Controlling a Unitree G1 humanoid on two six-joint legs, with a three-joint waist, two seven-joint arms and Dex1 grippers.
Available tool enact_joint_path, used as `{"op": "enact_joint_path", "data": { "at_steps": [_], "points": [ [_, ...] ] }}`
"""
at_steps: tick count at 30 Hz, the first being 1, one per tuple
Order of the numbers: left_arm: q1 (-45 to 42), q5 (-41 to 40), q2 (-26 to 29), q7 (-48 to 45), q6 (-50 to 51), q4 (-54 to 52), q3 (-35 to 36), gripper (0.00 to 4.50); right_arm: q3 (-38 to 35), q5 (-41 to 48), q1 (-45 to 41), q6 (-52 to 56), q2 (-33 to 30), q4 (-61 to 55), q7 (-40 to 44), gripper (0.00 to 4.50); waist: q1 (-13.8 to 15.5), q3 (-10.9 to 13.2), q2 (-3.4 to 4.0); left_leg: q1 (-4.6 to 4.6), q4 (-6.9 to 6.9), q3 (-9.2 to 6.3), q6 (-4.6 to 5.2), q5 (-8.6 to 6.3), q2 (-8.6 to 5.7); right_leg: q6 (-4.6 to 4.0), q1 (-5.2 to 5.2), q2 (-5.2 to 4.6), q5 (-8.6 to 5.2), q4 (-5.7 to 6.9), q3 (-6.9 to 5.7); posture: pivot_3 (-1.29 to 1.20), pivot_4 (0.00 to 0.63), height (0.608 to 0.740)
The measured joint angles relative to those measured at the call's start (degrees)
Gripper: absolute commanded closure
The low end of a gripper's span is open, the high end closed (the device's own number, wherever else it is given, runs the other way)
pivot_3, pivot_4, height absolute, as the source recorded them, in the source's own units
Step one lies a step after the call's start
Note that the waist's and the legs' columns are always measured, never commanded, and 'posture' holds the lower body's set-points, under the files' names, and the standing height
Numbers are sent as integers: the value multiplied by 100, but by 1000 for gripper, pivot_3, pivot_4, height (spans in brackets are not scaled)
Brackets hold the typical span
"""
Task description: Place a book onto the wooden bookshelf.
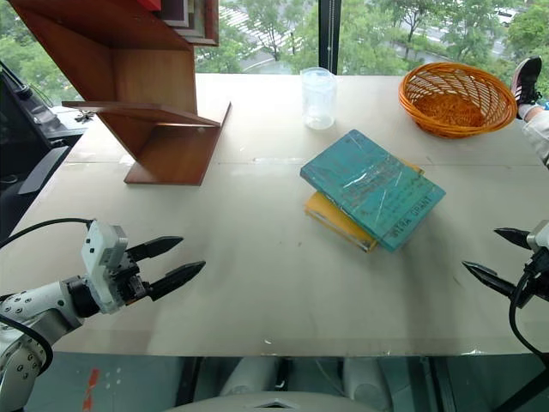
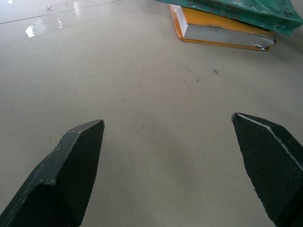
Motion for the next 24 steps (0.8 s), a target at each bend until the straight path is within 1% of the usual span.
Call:
{"op": "enact_joint_path", "data": {
  "at_steps": [2, 3, 4, 6, 8, 9, 10, 12, 13, 14, 16, 17, 18, 19, 20, 21, 22, 24],
  "points": [
    [-11, -1, 0, -3, 1, 0, 0, 60, 8, -9, -10, -4, 0, 0, -12, 0, 2, 0, 0, 0, -3, 0, 0, 0, 0, 1, 0, -1, 1, -4, 0, 0, 150, 740],
    [-296, -168, -2, 50, 114, 5, -41, 60, 193, -143, -379, 139, 90, -69, -444, 0, -1, 2, -4, 0, -2, -3, 0, 0, 0, -3, 0, 0, 1, -3, -2, 0, 150, 740],
    [-433, -238, -3, 59, 133, -13, -68, 60, 271, -161, -525, 172, 115, -116, -567, 0, -1, 3, -3, -1, 0, -3, 0, 0, 0, -4, -1, -2, 1, -3, -6, 0, 150, 740],
    [-878, -677, -5, 197, 358, -183, -79, 60, 618, -95, -1081, 866, 168, -606, -1245, 0, -12, 5, 2, 4, 1, -2, 0, 0, 1, -4, -1, -3, 1, 3, -5, 0, 150, 740],
    [-990, -873, 19, 195, 402, -446, -95, 60, 800, 105, -1403, 1351, 168, -897, -1523, 0, -14, 4, 2, 1, -2, -2, 0, 0, 0, 5, -2, -3, 6, 2, -7, 0, 150, 740],
    [-967, -907, 43, 175, 413, -543, -110, 0, 872, 284, -1631, 1695, 188, -935, -1655, 551, -14, 5, 2, 0, -6, -2, 0, 0, 0, 12, -3, -4, 10, -5, -8, 0, 150, 740],
    [-980, -906, 50, 167, 414, -570, -130, 0, 930, 361, -1807, 1885, 206, -925, -1760, 850, -13, 5, 3, -6, -7, -1, 0, 0, -2, 13, -9, -3, 10, -7, -9, 0, 150, 740],
    [-995, -890, 138, 87, 357, -787, -280, 0, 1154, 486, -2434, 2410, 194, -798, -2074, 1764, -12, 7, 5, -23, -7, 2, -1, 1, -6, 15, -27, -5, 12, -8, -7, 0, 150, 740],
    [-980, -888, 148, 56, 338, -861, -311, 0, 1245, 483, -2630, 2540, 191, -728, -2156, 2309, -13, 7, 5, -23, -7, 4, -1, 1, -6, 15, -28, -6, 12, -9, -6, 0, 150, 740],
    [-1010, -883, 149, 45, 294, -981, -400, 0, 1554, 400, -3131, 2729, 123, -507, -2308, 2801, -21, 10, 9, -25, -7, 10, 0, 1, -6, 14, -32, -6, 12, -9, -2, 0, 150, 740],
    [-1087, -883, 148, 53, 240, -1125, -517, 0, 2030, 149, -3767, 2847, -42, -168, -2453, 3587, -21, 12, 13, -40, -7, 13, 0, 1, -7, 10, -49, -6, 11, -9, 0, 0, 150, 740],
    [-1101, -879, 147, 57, 226, -1174, -571, 0, 2398, -56, -4219, 2901, -93, 102, -2524, 4107, -22, 12, 13, -42, -6, 10, 0, 2, -5, 11, -51, -4, 12, -9, -4, 0, 150, 740],
    [-1070, -854, 147, 60, 200, -1197, -593, 0, 2802, -299, -4708, 2915, -83, 480, -2580, 4470, -26, 12, 13, -44, -8, 10, 0, 2, -5, 12, -55, -4, 13, -9, -4, 0, 150, 740],
    [-1080, -832, 146, 66, 196, -1198, -629, 0, 3024, -454, -4978, 2915, -70, 719, -2632, 4470, -31, 11, 13, -49, -8, 12, -1, 2, -4, 13, -62, -2, 13, -8, -3, 0, 150, 740],
    [-1070, -797, 144, 84, 172, -1204, -674, 0, 3443, -769, -5442, 2861, -6, 1271, -2672, 4470, -36, 11, 13, -58, -8, 13, -2, 3, -5, 14, -69, 4, 14, -7, -3, 0, 150, 740],
    [-1068, -781, 143, 99, 161, -1214, -704, 0, 3609, -922, -5588, 2800, 8, 1524, -2689, 4470, -25, 11, 13, -70, -8, 11, -5, 5, -5, 14, -79, 6, 15, -7, -4, 0, 150, 740],
    [-999, -764, 122, 162, 134, -1218, -722, 0, 3979, -1219, -5868, 2573, 60, 2064, -2651, 4470, -22, 11, 12, -73, -6, 12, -25, 17, -5, 15, -83, 7, 15, -6, -5, 0, 150, 740],
    [-937, -723, 90, 211, 106, -1245, -732, 0, 4320, -1514, -6048, 2289, 95, 2646, -2544, 4470, -1, 11, 12, -87, -7, 12, -27, 18, -11, 16, -93, 8, 15, -6, -7, 0, 150, 740]
  ]
}}
